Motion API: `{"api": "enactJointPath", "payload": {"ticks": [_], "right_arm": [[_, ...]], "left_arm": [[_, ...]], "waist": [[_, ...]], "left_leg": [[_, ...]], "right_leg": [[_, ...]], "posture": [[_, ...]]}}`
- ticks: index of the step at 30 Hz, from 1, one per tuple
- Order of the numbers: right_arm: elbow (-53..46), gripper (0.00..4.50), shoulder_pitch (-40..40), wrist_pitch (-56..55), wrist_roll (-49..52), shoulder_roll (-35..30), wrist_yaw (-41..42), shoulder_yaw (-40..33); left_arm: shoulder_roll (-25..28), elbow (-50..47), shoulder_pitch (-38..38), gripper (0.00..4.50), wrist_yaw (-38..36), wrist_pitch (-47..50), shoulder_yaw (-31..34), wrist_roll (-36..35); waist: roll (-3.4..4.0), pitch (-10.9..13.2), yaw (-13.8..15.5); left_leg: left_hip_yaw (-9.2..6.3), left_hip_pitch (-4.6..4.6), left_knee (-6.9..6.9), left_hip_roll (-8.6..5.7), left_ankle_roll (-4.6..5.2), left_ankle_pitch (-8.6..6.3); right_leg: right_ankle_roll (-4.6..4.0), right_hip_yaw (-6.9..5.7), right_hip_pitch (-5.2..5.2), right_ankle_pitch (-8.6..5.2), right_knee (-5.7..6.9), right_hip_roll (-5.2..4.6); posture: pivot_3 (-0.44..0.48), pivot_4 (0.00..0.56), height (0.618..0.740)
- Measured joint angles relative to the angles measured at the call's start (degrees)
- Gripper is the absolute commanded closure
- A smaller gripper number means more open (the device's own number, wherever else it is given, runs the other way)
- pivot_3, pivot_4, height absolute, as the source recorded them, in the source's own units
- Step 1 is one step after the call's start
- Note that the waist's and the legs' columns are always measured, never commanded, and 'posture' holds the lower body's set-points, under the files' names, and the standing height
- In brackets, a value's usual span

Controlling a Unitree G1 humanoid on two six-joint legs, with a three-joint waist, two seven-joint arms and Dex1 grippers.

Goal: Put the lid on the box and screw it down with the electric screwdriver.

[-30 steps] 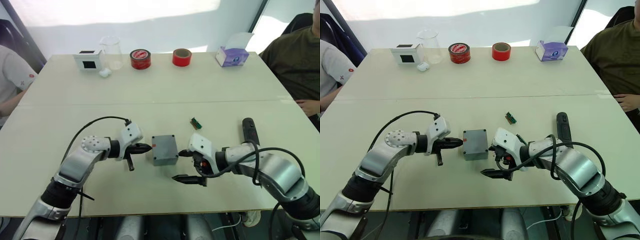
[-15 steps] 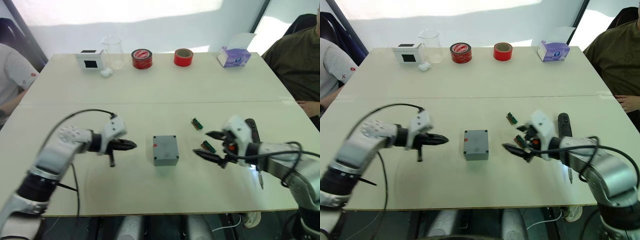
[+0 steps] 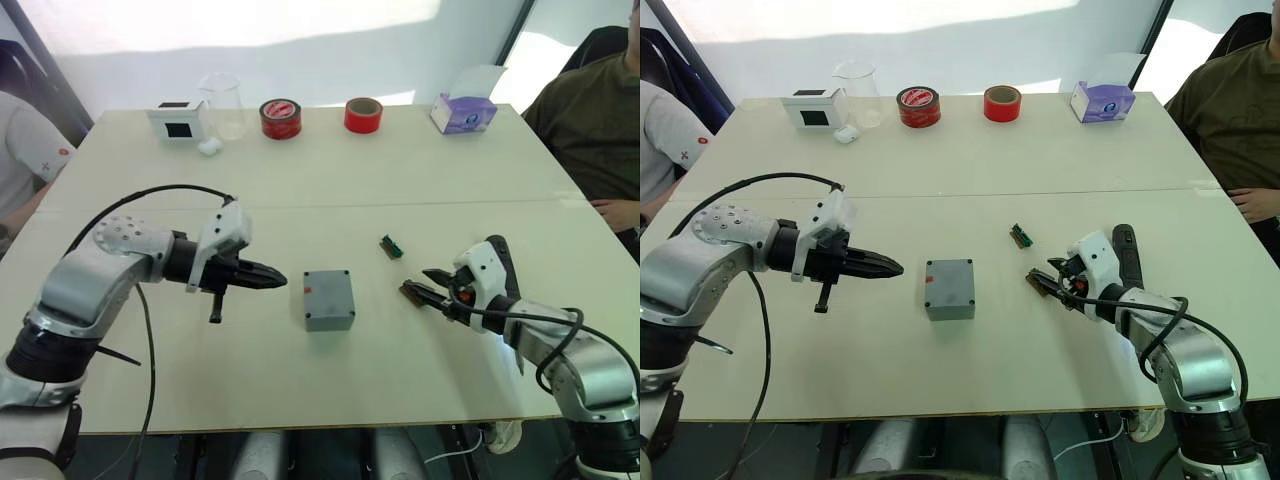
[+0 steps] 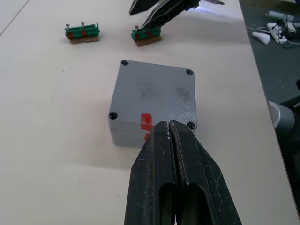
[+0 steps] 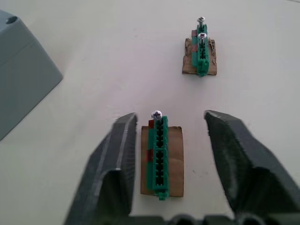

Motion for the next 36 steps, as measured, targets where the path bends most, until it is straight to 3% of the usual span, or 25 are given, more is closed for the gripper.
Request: {"api": "enactJointPath", "payload": {"ticks": [6, 14, 18, 31, 36], "right_arm": [[0.2, 3.44, -0.6, -0.1, -0.9, 0.1, 0.0, 1.2], [0.3, 3.44, -1.1, -0.1, -1.4, 0.4, 0.1, 1.9], [1.0, 4.43, -1.3, -0.2, -2.0, 0.5, 0.1, 2.7], [0.9, 4.43, -1.9, 0.7, -1.6, 0.7, -0.4, 2.3], [-4.0, 4.43, -5.8, 4.2, 1.0, 0.1, -1.2, -0.7]], "left_arm": [[-3.1, -0.3, 0.0, 4.5, 3.0, 0.6, -0.1, -0.1], [-3.2, -0.7, 0.4, 4.5, 3.7, 0.7, -0.2, -0.1], [-3.2, -0.8, 0.5, 4.5, 3.7, 0.7, -0.2, -0.1], [-3.1, -0.2, 0.8, 4.5, 3.7, 0.6, -0.5, 0.1], [-3.1, 1.3, 0.8, 4.5, 4.2, 0.5, -0.5, 0.1]], "waist": [[0.0, 0.0, 0.1], [0.0, 0.0, 0.1], [0.0, 0.0, 0.1], [0.0, 0.0, 0.1], [0.01, 0.0, 0.0]], "left_leg": [[0.0, 0.0, 0.01, 0.0, 0.0, 0.0], [-0.01, 0.0, 0.01, 0.01, -0.01, 0.0], [-0.01, 0.0, 0.01, 0.01, -0.01, 0.0], [-0.01, 0.0, 0.01, 0.0, -0.01, 0.01], [-0.01, 0.0, 0.01, 0.01, -0.01, 0.01]], "right_leg": [[0.0, 0.0, 0.01, 0.0, 0.0, 0.0], [0.0, 0.0, 0.0, 0.0, 0.0, 0.01], [0.0, 0.0, 0.0, 0.0, 0.0, 0.01], [0.0, 0.0, 0.0, 0.0, 0.01, 0.01], [0.0, 0.0, -0.01, 0.0, 0.01, 0.02]], "posture": [[0.0, 0.15, 0.74], [0.0, 0.15, 0.74], [0.0, 0.15, 0.74], [0.0, 0.15, 0.74], [0.0, 0.15, 0.74]]}}
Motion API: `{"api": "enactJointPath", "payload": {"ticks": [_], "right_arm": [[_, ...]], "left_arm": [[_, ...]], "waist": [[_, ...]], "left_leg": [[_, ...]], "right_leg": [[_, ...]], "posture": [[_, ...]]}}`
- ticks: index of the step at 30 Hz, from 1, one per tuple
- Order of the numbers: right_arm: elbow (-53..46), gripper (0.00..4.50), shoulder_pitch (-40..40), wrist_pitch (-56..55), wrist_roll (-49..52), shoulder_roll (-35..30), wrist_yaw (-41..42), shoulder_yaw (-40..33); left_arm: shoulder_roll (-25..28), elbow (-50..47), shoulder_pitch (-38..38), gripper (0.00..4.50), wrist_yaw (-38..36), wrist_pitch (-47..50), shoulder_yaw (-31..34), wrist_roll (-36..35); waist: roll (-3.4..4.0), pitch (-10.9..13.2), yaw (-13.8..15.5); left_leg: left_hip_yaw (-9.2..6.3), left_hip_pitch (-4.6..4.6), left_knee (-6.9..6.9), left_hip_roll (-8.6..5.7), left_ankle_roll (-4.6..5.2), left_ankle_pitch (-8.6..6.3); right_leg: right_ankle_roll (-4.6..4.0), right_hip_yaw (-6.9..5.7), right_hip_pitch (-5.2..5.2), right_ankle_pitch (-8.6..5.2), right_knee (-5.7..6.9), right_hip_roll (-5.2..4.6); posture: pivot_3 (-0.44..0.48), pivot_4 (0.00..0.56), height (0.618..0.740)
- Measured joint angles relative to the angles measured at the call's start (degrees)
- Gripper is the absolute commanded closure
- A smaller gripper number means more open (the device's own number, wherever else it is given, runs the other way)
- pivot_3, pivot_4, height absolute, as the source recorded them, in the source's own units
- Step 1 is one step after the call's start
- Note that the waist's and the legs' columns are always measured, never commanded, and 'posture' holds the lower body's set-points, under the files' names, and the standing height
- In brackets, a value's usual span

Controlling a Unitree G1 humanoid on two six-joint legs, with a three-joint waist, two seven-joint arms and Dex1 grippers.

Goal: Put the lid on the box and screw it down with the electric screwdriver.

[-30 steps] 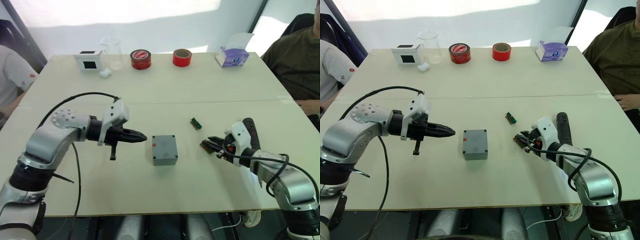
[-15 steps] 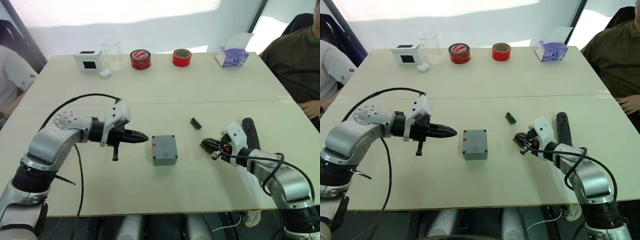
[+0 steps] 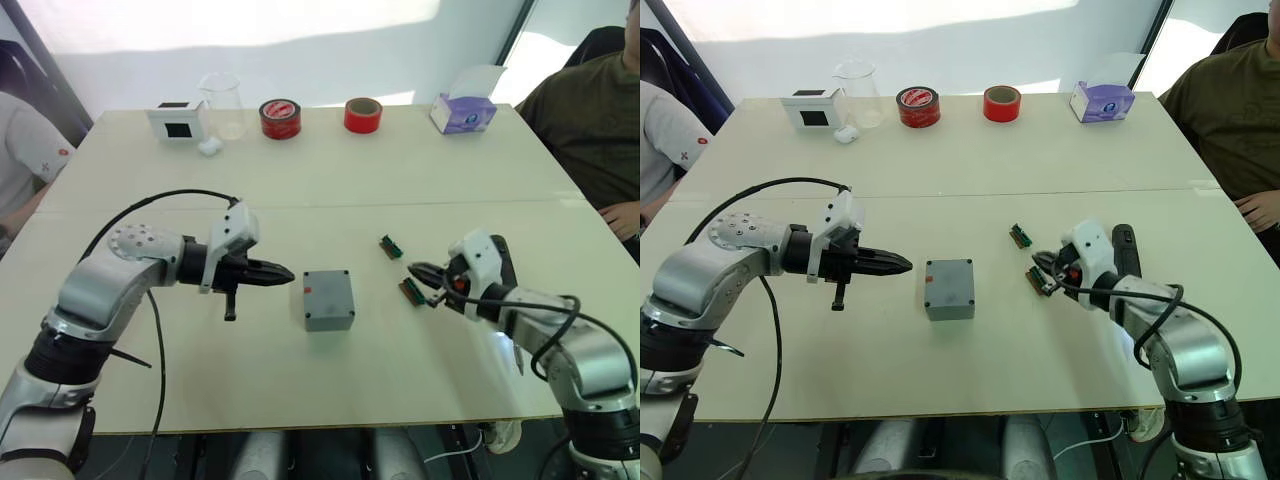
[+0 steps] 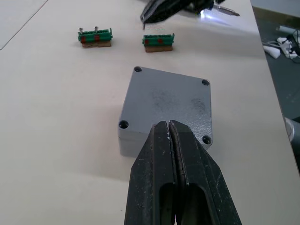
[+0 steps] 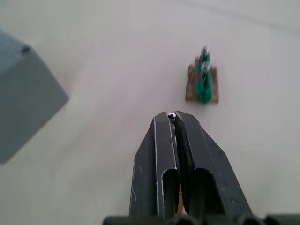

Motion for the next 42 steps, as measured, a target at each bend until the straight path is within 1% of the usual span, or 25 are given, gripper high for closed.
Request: {"api": "enactJointPath", "payload": {"ticks": [4, 7, 9, 11, 16, 26, 35, 39, 42], "right_arm": [[-1.3, 4.43, -2.3, 0.9, 0.7, 0.1, 0.1, 0.3], [-3.5, 4.43, -9.9, 1.7, 3.0, 4.6, 1.3, 6.3], [-4.9, 4.43, -11.3, 2.0, 4.0, 6.0, 2.0, 9.4], [-4.8, 4.43, -10.9, 2.1, 3.9, 6.2, 2.2, 11.3], [-4.1, 4.43, -10.0, 0.6, 3.0, 6.2, 2.5, 13.2], [-1.4, 4.43, -8.9, -1.9, -0.2, 6.0, 2.9, 14.9], [-0.8, 4.43, -7.8, -2.1, -1.9, 6.1, 2.9, 15.8], [0.1, 4.43, -6.9, -3.0, -2.6, 6.7, 2.8, 16.1], [0.9, 4.43, -6.8, -3.5, -3.1, 7.2, 2.8, 16.4]], "left_arm": [[0.1, 0.8, 0.0, 4.5, 0.5, 0.0, 0.1, 0.0], [1.0, 1.1, 0.7, 4.5, 0.8, 0.2, 1.5, -0.2], [1.4, 0.6, 1.2, 4.5, 1.0, 0.6, 2.5, -0.5], [1.5, 0.1, 2.6, 4.5, 1.5, 1.6, 3.9, -1.4], [1.9, -1.6, 4.1, 4.5, 2.9, 2.4, 4.2, -1.7], [1.7, -2.5, 4.4, 4.5, 3.9, 2.5, 4.2, -1.9], [1.3, -2.5, 4.2, 4.5, 3.9, 1.7, 3.7, -1.4], [1.3, -2.0, 3.8, 4.5, 3.8, 1.1, 1.7, 0.0], [1.0, -1.9, 3.8, 4.5, 3.7, 0.7, 1.4, 0.3]], "waist": [[0.0, 0.0, 0.0], [0.01, 0.0, -1.0], [0.01, 0.0, -1.1], [0.0, 0.0, -1.0], [-0.01, 0.0, -1.1], [-0.01, 0.0, -1.2], [-0.01, 0.0, -1.2], [-0.01, 0.0, -1.1], [-0.01, 0.0, -1.2]], "left_leg": [[0.01, 0.0, 0.01, -0.01, 0.0, 0.0], [-0.01, 0.01, -0.03, 0.07, -0.05, 0.03], [-0.07, 0.0, -0.09, 0.11, -0.05, 0.03], [-0.07, -0.06, -0.07, 0.05, -0.05, 0.03], [-0.04, -0.03, 0.01, -0.05, -0.03, 0.02], [-0.03, -0.03, -0.01, -0.02, -0.04, 0.02], [-0.03, -0.03, -0.01, -0.02, -0.04, 0.02], [-0.03, -0.03, -0.01, -0.03, -0.04, 0.02], [-0.03, -0.03, -0.01, -0.02, -0.04, 0.02]], "right_leg": [[0.0, 0.01, 0.01, 0.0, 0.0, -0.01], [-0.04, 0.03, -0.1, -0.04, 0.11, 0.08], [-0.11, 0.01, -0.09, -0.08, 0.12, 0.14], [-0.11, 0.01, -0.09, -0.08, 0.14, 0.08], [-0.11, 0.01, -0.07, -0.07, 0.12, -0.03], [-0.11, 0.01, -0.09, -0.07, 0.13, -0.01], [-0.11, 0.01, -0.1, -0.07, 0.13, -0.01], [-0.11, 0.01, -0.09, -0.07, 0.13, 0.0], [-0.11, 0.01, -0.1, -0.07, 0.13, 0.0]], "posture": [[0.0, 0.15, 0.74], [0.0, 0.15, 0.74], [0.0, 0.15, 0.74], [0.0, 0.15, 0.74], [0.0, 0.15, 0.74], [0.0, 0.15, 0.74], [0.0, 0.15, 0.74], [0.0, 0.15, 0.74], [0.0, 0.15, 0.74]]}}
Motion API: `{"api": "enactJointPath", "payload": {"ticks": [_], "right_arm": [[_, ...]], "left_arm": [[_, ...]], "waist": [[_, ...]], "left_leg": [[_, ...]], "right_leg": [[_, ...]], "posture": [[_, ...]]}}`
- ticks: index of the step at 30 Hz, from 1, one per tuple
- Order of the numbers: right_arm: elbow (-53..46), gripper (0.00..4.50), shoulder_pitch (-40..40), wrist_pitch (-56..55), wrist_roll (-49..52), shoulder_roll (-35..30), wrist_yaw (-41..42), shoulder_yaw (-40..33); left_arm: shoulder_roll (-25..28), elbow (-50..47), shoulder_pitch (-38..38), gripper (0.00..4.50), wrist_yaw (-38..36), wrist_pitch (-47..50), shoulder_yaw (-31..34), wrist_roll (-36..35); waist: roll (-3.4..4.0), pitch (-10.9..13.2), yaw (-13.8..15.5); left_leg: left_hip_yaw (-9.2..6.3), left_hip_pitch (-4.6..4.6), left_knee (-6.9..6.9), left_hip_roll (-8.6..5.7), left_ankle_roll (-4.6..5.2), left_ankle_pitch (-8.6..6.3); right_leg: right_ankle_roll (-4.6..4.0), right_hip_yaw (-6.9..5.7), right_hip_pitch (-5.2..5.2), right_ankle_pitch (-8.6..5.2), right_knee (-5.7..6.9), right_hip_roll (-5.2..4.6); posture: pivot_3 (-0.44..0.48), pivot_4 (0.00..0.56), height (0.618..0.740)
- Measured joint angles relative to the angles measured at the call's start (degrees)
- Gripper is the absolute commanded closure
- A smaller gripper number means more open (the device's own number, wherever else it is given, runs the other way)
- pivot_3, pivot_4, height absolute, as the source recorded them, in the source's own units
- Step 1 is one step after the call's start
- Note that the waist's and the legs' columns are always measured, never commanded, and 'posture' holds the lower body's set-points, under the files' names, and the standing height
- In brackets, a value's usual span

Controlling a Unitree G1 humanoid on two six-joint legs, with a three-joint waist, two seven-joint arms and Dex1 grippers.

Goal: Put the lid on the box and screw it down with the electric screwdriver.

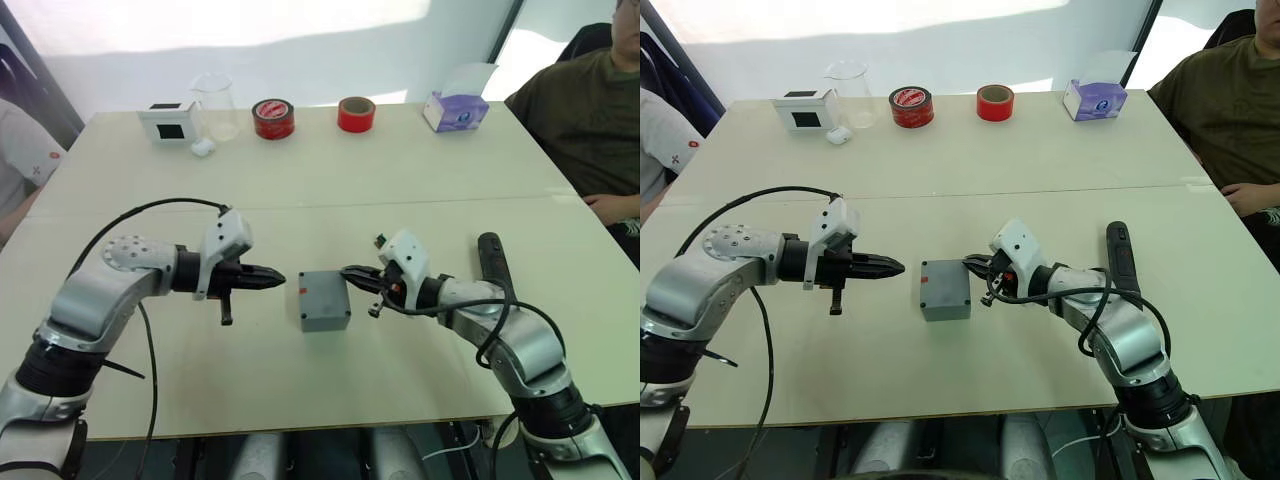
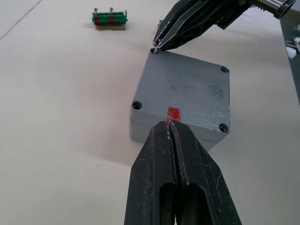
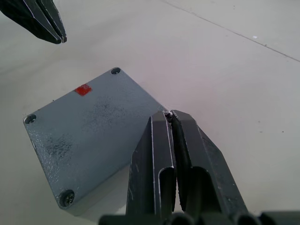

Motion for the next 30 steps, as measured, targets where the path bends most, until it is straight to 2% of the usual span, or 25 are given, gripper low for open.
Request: {"api": "enactJointPath", "payload": {"ticks": [3, 6, 11, 15, 19, 21, 22, 23, 25, 26, 28, 30], "right_arm": [[0.1, 4.43, 0.0, -0.2, -0.4, 0.1, 0.0, 0.1], [0.3, 3.68, 0.0, -0.2, -0.7, 0.3, 0.0, 0.1], [0.9, 1.66, -0.2, -0.2, -1.3, 0.3, -0.1, -0.3], [0.8, 0.24, 0.0, 1.1, -1.2, -1.4, -0.6, -2.7], [1.0, 0.24, -4.3, 14.7, 4.0, -1.1, -7.0, -15.5], [1.0, 0.24, -8.6, 22.2, 5.9, -3.9, -9.4, -21.9], [1.0, 0.1, -9.4, 24.3, 6.3, -5.2, -9.6, -23.3], [1.3, 0.1, -10.1, 28.8, 7.3, -7.8, -9.2, -24.6], [5.8, 0.1, -12.0, 40.1, 9.8, -18.4, -6.0, -25.6], [8.5, 0.1, -11.8, 44.8, 11.4, -26.6, -2.7, -25.5], [10.8, 0.1, -12.0, 48.0, 12.0, -34.0, -0.2, -25.9], [13.6, 0.1, -13.0, 49.8, 13.4, -37.1, 1.2, -24.9]], "left_arm": [[0.0, 0.0, 0.0, 4.5, 0.0, -0.2, 0.0, 0.1], [0.0, 0.1, 0.0, 4.5, 0.0, -0.3, 0.0, 0.1], [-0.6, 0.4, -0.1, 4.5, 0.0, -0.4, 0.0, 0.1], [-2.1, 0.8, -0.6, 4.5, -0.1, -0.6, -0.4, 0.1], [-2.7, 1.6, -1.9, 4.5, -1.1, -1.4, -1.8, 0.1], [-3.2, 2.3, -3.3, 4.5, -1.8, -1.6, -1.8, 0.0], [-3.4, 2.5, -3.9, 4.5, -2.0, -1.7, -1.8, 0.0], [-4.2, 3.8, -5.2, 4.5, -2.5, -2.6, -2.3, 0.3], [-6.5, 7.4, -9.2, 4.5, -4.0, -5.8, -4.2, 1.7], [-7.3, 8.4, -10.6, 4.5, -5.5, -7.6, -5.2, 2.5], [-7.8, 8.7, -11.2, 4.5, -7.1, -8.8, -6.3, 2.9], [-9.1, 8.7, -12.1, 4.5, -8.5, -9.6, -7.8, 3.0]], "waist": [[0.0, 0.0, 0.0], [0.0, 0.0, 0.0], [0.0, 0.0, 0.0], [0.0, 0.0, 0.2], [0.02, 0.0, 0.1], [0.03, 0.0, 0.3], [0.01, 0.0, 0.4], [0.03, 0.0, 0.5], [0.25, 0.1, 1.5], [0.34, 0.2, 1.8], [0.25, 0.1, 1.3], [0.2, 0.1, 0.5]], "left_leg": [[0.0, 0.0, 0.0, 0.0, 0.0, 0.0], [0.0, 0.0, 0.0, 0.0, 0.0, 0.0], [0.0, 0.0, 0.0, 0.0, 0.0, 0.0], [0.0, 0.0, 0.0, -0.01, 0.0, 0.0], [0.01, -0.02, 0.01, -0.01, -0.01, 0.01], [-0.01, -0.01, -0.03, 0.0, -0.01, 0.01], [-0.02, -0.01, -0.04, 0.01, -0.01, 0.01], [-0.02, -0.01, -0.04, 0.02, 0.0, 0.0], [0.05, -0.1, 0.06, -0.08, 0.05, -0.02], [0.04, -0.11, 0.04, -0.17, 0.09, -0.04], [0.08, -0.05, 0.04, -0.09, 0.16, -0.08], [0.15, -0.01, 0.04, 0.0, 0.16, -0.09]], "right_leg": [[0.0, 0.0, 0.01, 0.0, 0.0, 0.0], [0.0, 0.0, 0.0, 0.0, 0.0, 0.0], [0.0, 0.0, 0.0, 0.0, 0.0, 0.0], [0.0, 0.0, 0.02, 0.0, 0.0, -0.01], [0.0, 0.01, 0.0, 0.01, 0.02, -0.02], [-0.01, 0.0, -0.02, 0.0, 0.02, -0.01], [-0.01, -0.02, -0.01, 0.0, -0.01, 0.0], [-0.01, -0.02, 0.02, 0.0, -0.03, 0.02], [0.0, -0.02, -0.01, 0.01, -0.04, -0.1], [-0.01, -0.01, 0.01, 0.01, -0.06, -0.16], [-0.01, 0.0, 0.11, 0.0, -0.17, -0.13], [0.01, 0.01, 0.11, 0.01, -0.21, -0.1]], "posture": [[0.0, 0.15, 0.74], [0.0, 0.15, 0.74], [0.0, 0.15, 0.74], [0.0, 0.15, 0.74], [0.0, 0.15, 0.74], [0.0, 0.15, 0.74], [0.0, 0.15, 0.74], [0.0, 0.15, 0.74], [0.0, 0.15, 0.74], [0.0, 0.15, 0.74], [0.0, 0.15, 0.74], [0.0, 0.15, 0.74]]}}
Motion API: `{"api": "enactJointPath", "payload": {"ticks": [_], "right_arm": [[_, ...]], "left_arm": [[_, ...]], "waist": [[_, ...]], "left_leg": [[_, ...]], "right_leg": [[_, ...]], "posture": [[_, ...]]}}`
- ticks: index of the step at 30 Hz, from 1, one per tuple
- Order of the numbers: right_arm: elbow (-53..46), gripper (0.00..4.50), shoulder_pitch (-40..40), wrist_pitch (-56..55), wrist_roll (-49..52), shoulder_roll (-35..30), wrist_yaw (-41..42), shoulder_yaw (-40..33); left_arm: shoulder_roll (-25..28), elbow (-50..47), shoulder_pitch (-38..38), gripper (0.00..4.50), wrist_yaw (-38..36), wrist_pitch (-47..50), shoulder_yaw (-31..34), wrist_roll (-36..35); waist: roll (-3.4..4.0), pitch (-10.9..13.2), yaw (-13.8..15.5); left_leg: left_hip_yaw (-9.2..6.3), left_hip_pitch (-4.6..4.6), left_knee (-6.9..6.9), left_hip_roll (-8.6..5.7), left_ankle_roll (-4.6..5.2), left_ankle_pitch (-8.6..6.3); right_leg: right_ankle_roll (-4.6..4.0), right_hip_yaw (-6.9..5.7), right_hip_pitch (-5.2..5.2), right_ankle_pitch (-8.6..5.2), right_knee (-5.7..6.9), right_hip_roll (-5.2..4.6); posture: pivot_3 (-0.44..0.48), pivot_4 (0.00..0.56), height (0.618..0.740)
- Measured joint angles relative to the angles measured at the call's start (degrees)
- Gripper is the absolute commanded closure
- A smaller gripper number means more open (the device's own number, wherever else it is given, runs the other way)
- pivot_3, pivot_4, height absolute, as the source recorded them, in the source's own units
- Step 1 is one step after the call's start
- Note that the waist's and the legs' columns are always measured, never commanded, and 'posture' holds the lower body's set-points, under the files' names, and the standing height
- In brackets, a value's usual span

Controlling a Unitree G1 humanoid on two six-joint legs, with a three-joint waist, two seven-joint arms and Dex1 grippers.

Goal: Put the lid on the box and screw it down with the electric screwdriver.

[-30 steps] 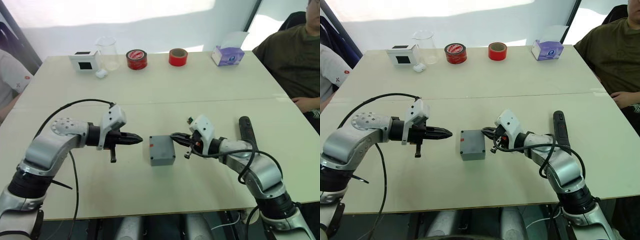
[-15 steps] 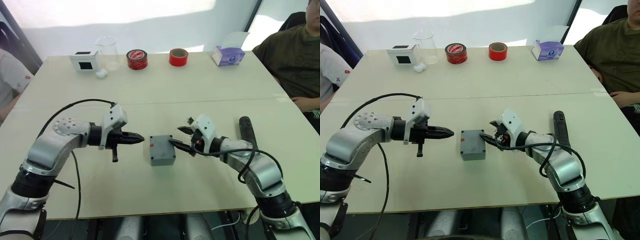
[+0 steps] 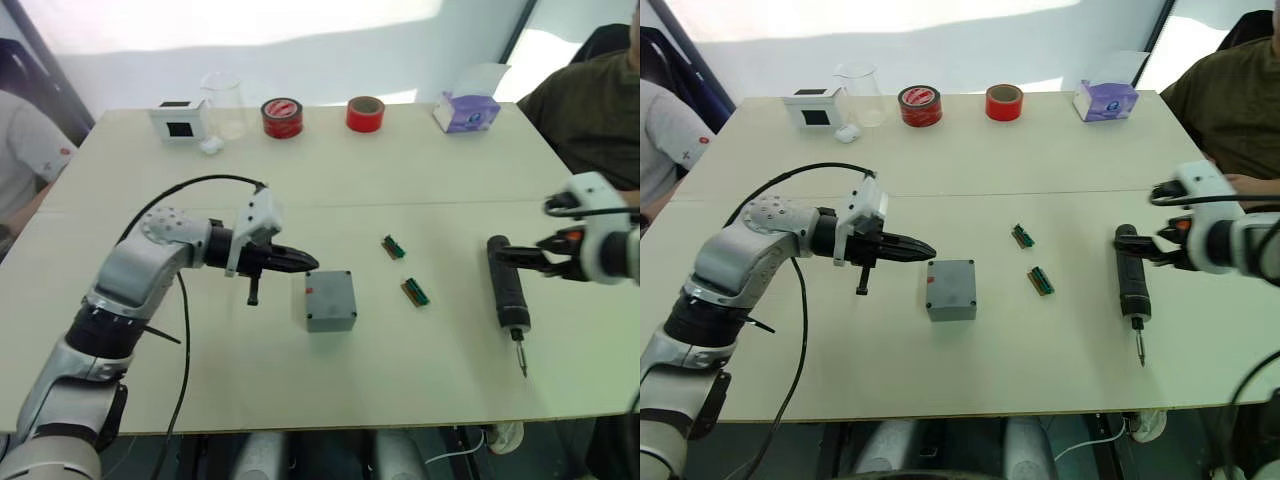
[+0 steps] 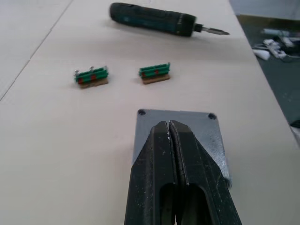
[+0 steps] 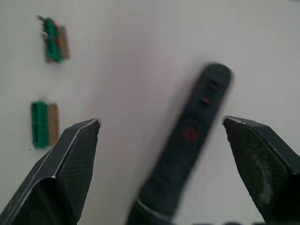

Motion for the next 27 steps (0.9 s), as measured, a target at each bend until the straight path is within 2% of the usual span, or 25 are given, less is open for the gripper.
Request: {"api": "enactJointPath", "payload": {"ticks": [4, 8, 14, 22, 27], "right_arm": [[10.3, 0.1, -0.5, 0.8, 3.7, -4.7, 0.6, 8.6], [16.8, 0.1, -4.2, 0.8, 6.9, -4.4, 0.3, 13.7], [21.4, 0.1, -9.2, 0.9, 10.8, -2.7, -1.9, 20.0], [23.9, 0.1, -10.9, 0.8, 5.2, 0.5, -1.3, 26.7], [26.1, 0.1, -14.0, 0.5, 1.5, 1.5, 1.9, 31.7]], "left_arm": [[-1.4, -1.0, -1.2, 4.5, -1.9, -1.4, -1.8, 0.5], [-2.5, -1.6, -1.0, 4.5, -2.6, -2.4, -3.6, 1.5], [-2.4, -2.7, 0.7, 4.5, -2.1, -3.0, -3.8, 2.1], [-2.2, -6.6, 4.0, 4.5, 0.9, -1.5, -3.8, 2.7], [-2.1, -8.3, 6.0, 4.5, 3.0, -0.4, -3.7, 2.7]], "waist": [[0.05, 0.0, -0.8], [0.07, 0.0, -0.7], [0.06, 0.0, -0.4], [0.07, 0.0, -0.5], [0.04, 0.0, -0.5]], "left_leg": [[0.06, 0.0, -0.04, 0.05, 0.0, 0.0], [0.12, -0.07, -0.03, 0.04, -0.01, 0.01], [0.09, -0.12, -0.02, 0.02, -0.02, 0.01], [0.09, -0.12, -0.02, 0.01, -0.02, 0.01], [0.08, -0.12, 0.0, 0.02, -0.03, 0.02]], "right_leg": [[0.0, 0.04, -0.09, -0.01, 0.05, 0.01], [0.01, 0.09, -0.2, 0.0, 0.09, 0.01], [0.01, 0.09, -0.21, 0.0, 0.07, -0.01], [0.01, 0.09, -0.26, 0.0, 0.11, 0.0], [0.01, 0.09, -0.24, 0.0, 0.11, 0.03]], "posture": [[0.0, 0.15, 0.74], [0.0, 0.15, 0.74], [0.0, 0.15, 0.74], [0.0, 0.15, 0.74], [0.0, 0.15, 0.74]]}}
